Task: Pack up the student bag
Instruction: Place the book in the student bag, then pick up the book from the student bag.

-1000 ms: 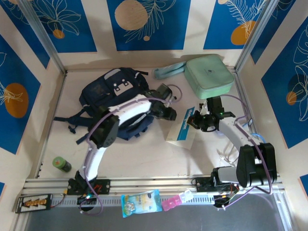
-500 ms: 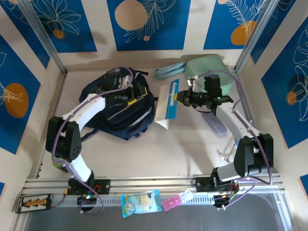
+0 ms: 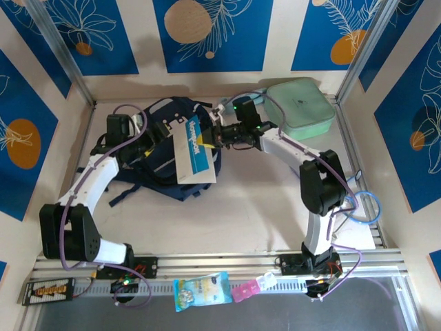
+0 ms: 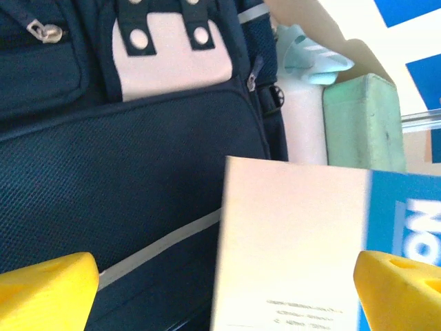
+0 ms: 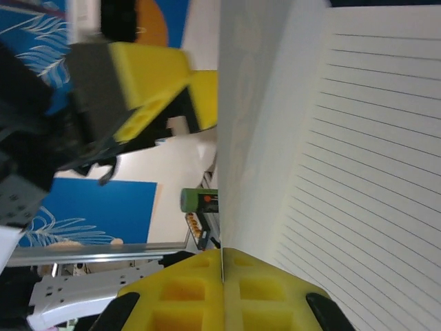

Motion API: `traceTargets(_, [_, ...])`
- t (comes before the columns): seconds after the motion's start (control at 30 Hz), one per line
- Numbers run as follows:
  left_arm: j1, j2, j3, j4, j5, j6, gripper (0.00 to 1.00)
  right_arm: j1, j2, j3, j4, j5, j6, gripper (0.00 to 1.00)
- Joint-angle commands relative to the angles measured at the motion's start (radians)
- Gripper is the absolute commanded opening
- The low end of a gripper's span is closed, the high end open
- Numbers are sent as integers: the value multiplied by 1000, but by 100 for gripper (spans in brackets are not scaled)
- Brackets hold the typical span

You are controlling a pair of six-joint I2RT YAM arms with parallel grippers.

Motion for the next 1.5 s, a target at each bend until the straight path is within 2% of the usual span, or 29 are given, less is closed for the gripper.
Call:
traceTargets(0.0, [-4, 2, -34, -15, 14, 17, 94, -24, 42, 18, -148, 68, -30, 3])
traceTargets(0.17, [-42, 50, -39, -52, 47, 46, 89, -27, 50, 52, -358, 251, -142, 27])
traceTargets(0.3, [-60, 94, -49, -86, 58, 69, 79, -43, -27, -15, -335, 308, -137, 47])
traceTargets(0.43, [-73, 145, -42, -86, 118, 83, 67, -50, -68, -65, -330, 369, -142, 53])
traceTargets(0.63, [-86, 227, 2, -70, 180, 102, 55, -16, -6, -12, -416, 370, -213, 54])
traceTargets(0.8, [-88, 297, 56, -72, 211, 119, 47, 25, 52, 42, -485, 432, -244, 53])
traceTargets(1.07, [-88, 355, 80, -13, 320, 114, 35, 29, 101, 56, -497, 422, -251, 40])
traceTargets(1.33, [-88, 301, 77, -4, 350, 112, 30, 25, 132, 76, -511, 442, -240, 33])
traceTargets(1.47, [-88, 300, 69, -4, 344, 122, 19, 27, 136, 83, -505, 440, -234, 32])
